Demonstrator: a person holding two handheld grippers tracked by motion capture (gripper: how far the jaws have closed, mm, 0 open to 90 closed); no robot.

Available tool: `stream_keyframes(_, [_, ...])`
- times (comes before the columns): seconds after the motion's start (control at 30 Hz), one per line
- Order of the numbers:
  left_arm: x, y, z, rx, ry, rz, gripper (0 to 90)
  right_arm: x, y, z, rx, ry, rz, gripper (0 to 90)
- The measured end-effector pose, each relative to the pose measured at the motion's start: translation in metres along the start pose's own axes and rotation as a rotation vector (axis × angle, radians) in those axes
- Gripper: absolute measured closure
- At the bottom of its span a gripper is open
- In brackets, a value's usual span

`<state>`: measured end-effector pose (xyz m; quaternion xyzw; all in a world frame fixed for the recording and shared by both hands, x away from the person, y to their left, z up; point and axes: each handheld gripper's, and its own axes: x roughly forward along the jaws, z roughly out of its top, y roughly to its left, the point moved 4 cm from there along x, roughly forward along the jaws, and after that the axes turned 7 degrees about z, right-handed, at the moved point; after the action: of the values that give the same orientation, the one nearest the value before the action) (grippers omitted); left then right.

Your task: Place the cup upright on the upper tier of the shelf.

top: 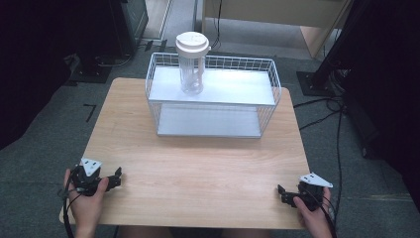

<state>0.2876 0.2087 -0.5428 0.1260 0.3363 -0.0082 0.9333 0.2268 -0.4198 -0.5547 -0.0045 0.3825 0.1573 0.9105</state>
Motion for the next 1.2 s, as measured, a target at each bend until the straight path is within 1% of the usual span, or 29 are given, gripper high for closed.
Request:
stream_keyframes(0.03, [0.0000,0.0000,0.0000,0.000,0.000,0.000,0.0,0.0000,-0.0001,0.0001,0.002,0.000,-0.002,0.0])
stream_keyframes(0.07, [0.0012,-0.0030,0.0001,0.028,0.011,0.010,0.0,0.0000,-0.0001,0.0001,0.002,0.000,-0.002,0.0])
stream_keyframes(0.1, [0.0015,-0.0055,0.0005,0.052,0.013,0.010,0.0,0.0000,-0.0002,0.0001,0.003,-0.001,-0.003,0.0])
stream_keyframes(0.13, [0.0009,-0.0082,0.0009,0.066,0.006,0.002,0.0,0.0001,-0.0004,0.0002,0.006,-0.002,-0.007,0.0])
stream_keyframes(0.17, [0.0010,-0.0081,0.0010,0.069,0.004,0.003,0.0,0.0001,-0.0005,0.0002,0.008,-0.003,-0.009,0.0])
stream_keyframes(0.3, [0.0023,-0.0066,0.0010,0.049,0.020,-0.027,0.0,0.0002,-0.0005,0.0002,0.008,-0.003,-0.009,0.0])
stream_keyframes(0.47, [0.0026,-0.0065,0.0010,0.049,0.025,-0.048,0.0,0.0002,-0.0005,0.0002,0.008,-0.003,-0.009,0.0])
stream_keyframes(0.5, [0.0031,-0.0066,0.0012,0.047,0.028,-0.063,0.0,0.0002,-0.0005,0.0002,0.007,-0.003,-0.009,0.0])
stream_keyframes(0.57, [0.0046,-0.0070,0.0015,0.036,0.045,-0.113,0.0,0.0002,-0.0005,0.0002,0.008,-0.003,-0.009,0.0])
stream_keyframes(0.6, [0.0048,-0.0073,0.0015,0.031,0.053,-0.131,0.0,0.0002,-0.0005,0.0002,0.008,-0.003,-0.009,0.0])
stream_keyframes(0.77, [0.0058,-0.0065,0.0015,0.028,0.064,-0.156,0.0,0.0001,-0.0006,0.0002,0.008,-0.003,-0.010,0.0])
stream_keyframes(0.8, [0.0060,-0.0066,0.0014,0.021,0.068,-0.162,0.0,0.0002,-0.0005,0.0002,0.008,-0.003,-0.009,0.0])
stream_keyframes(0.83, [0.0078,-0.0063,0.0016,0.002,0.086,-0.194,0.0,0.0002,-0.0005,0.0002,0.008,-0.003,-0.009,0.0])
stream_keyframes(1.13, [0.0078,-0.0063,0.0017,0.002,0.086,-0.192,0.0,0.0002,-0.0005,0.0002,0.008,-0.003,-0.009,0.0])
stream_keyframes(1.2, [0.0078,-0.0066,0.0018,-0.004,0.089,-0.184,0.0,0.0002,-0.0005,0.0002,0.008,-0.003,-0.009,0.0])
